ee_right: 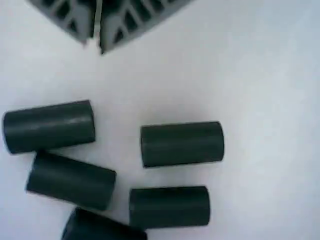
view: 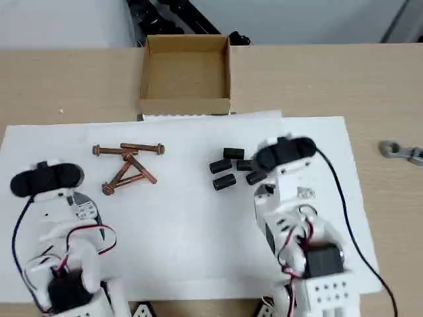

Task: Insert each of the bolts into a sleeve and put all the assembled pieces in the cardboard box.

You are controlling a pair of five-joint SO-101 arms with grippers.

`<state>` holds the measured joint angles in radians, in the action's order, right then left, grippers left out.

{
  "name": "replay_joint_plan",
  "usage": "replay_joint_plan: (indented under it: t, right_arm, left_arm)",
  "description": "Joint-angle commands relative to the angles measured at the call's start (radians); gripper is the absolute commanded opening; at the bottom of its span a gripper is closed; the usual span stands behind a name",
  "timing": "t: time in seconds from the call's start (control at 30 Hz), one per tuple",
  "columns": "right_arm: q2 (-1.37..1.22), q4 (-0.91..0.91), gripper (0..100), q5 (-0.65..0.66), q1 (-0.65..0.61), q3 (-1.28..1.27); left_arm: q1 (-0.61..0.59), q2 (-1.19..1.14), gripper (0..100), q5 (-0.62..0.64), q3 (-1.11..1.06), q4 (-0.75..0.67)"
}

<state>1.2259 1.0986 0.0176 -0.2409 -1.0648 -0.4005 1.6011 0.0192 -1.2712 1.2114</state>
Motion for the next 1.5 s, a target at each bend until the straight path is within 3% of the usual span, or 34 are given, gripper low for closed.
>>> replay_joint_plan:
  t: [0.0,0.23,0.43,0.63,1.47]
  right_arm:
    - [-0.082,-0.021,0.3,0.002,0.004,0.121]
    - [-0.093,-0.01,0.3,0.002,0.004,0.155]
    - [-0.096,-0.008,0.3,-0.043,0.004,0.153]
    - [-0.102,0.041,0.3,-0.097,-0.001,0.155]
    - [-0.094,0.064,0.3,-0.097,-0.001,0.157]
  left_arm:
    - [-0.005,-0.155,0,0.009,0.148,0.003]
    - [-0.005,-0.499,0,0.012,0.426,0.104]
    - [-0.005,-0.606,0,0.014,0.567,0.213]
    - [-0.003,-0.608,0,0.014,0.572,0.235]
    - [-0.005,-0.614,0,0.008,0.516,0.236]
